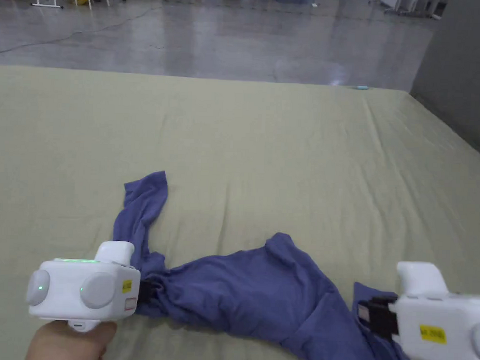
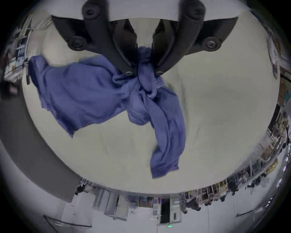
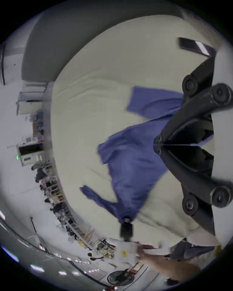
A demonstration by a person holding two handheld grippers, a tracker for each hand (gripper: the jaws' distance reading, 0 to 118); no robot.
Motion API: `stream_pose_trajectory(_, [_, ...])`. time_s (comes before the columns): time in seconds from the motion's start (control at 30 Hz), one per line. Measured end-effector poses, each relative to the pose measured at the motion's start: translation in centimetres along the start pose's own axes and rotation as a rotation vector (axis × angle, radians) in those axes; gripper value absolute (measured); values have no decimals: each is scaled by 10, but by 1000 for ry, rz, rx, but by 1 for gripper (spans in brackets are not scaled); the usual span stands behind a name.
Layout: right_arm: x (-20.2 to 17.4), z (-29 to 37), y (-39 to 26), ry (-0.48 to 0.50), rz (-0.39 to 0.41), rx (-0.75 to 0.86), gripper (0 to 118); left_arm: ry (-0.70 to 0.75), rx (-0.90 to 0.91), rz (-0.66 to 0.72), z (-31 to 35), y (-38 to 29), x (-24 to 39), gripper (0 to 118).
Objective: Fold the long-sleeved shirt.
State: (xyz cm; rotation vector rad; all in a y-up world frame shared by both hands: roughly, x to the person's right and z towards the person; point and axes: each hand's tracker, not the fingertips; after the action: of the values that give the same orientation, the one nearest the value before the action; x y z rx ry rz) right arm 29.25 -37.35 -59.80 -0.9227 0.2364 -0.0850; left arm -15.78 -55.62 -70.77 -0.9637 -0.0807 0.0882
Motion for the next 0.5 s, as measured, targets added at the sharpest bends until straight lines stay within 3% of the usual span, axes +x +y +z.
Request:
stream_pose_trajectory(0.1, [-8,-62,68,74,8,-33,116,-68,75,71,33,-12,0,8])
stream_pose_trajectory(0.2, [-11,-134,117,53,-69,-93,118,-115,128,123,62,-30,0,8])
stream_pose_trajectory(0.37, [-24,-220,130,-74,-53,-325,118,-119,131,134,88,-67,6,8])
stream_pose_trajectory(0.4, [-27,-228,124,-73,-44,-358,114,-116,129,125,90,-75,8,8])
stream_pose_trajectory(0.43, [-33,-230,117,-76,-34,-382,102,-110,126,120,91,-84,8,8])
stream_pose_trajectory(0.47, [-39,-235,109,-104,9,-427,79,-105,120,120,91,-93,9,8])
stream_pose_trajectory(0.5, [-45,-231,104,-203,98,-403,57,-107,113,125,89,-83,8,8])
